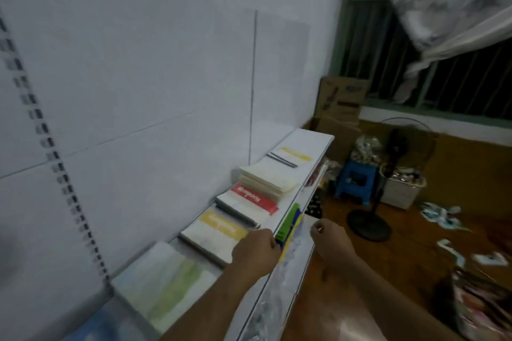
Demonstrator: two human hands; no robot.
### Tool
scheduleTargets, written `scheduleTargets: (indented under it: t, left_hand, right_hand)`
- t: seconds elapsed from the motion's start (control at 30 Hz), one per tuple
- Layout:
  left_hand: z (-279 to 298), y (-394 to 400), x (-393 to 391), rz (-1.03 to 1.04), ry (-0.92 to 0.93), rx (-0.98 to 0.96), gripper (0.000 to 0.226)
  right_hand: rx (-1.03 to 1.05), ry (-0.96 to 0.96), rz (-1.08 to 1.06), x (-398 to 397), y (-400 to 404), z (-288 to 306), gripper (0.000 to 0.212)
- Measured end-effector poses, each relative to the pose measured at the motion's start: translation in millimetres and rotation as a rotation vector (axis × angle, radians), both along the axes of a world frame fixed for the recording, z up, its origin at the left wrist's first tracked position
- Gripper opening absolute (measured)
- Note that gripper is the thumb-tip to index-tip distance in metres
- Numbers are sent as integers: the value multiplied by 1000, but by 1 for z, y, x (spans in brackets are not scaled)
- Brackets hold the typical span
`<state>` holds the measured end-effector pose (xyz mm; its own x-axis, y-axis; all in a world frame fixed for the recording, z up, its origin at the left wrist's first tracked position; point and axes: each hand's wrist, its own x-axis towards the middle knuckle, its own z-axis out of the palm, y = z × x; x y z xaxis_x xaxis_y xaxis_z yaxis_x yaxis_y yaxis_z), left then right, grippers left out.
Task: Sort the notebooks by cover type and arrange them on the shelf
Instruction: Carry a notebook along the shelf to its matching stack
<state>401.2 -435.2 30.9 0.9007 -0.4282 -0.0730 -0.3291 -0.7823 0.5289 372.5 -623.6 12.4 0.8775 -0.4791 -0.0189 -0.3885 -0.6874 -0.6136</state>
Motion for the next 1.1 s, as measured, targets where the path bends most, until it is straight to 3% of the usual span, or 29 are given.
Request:
scheduleTargets:
  t: [0.23, 0.53, 0.73, 1.1]
  left_hand:
    - [-2, -180, 7, -261, -52, 9, 24]
    - [-3, -348, 40, -297, 1, -51, 15]
    - [-16, -418, 89, -273, 17, -20, 19]
    - [-20, -559, 255, -298, 59, -50, 13]
  right_hand:
    - [35, -8, -296, -38, -175, 8, 18]
    - [56, -17, -375, -21, -333, 17, 14]
    - [79, 15, -346, 29, -396, 2, 15]
    - [33, 26, -329, 188, -531, 19, 13]
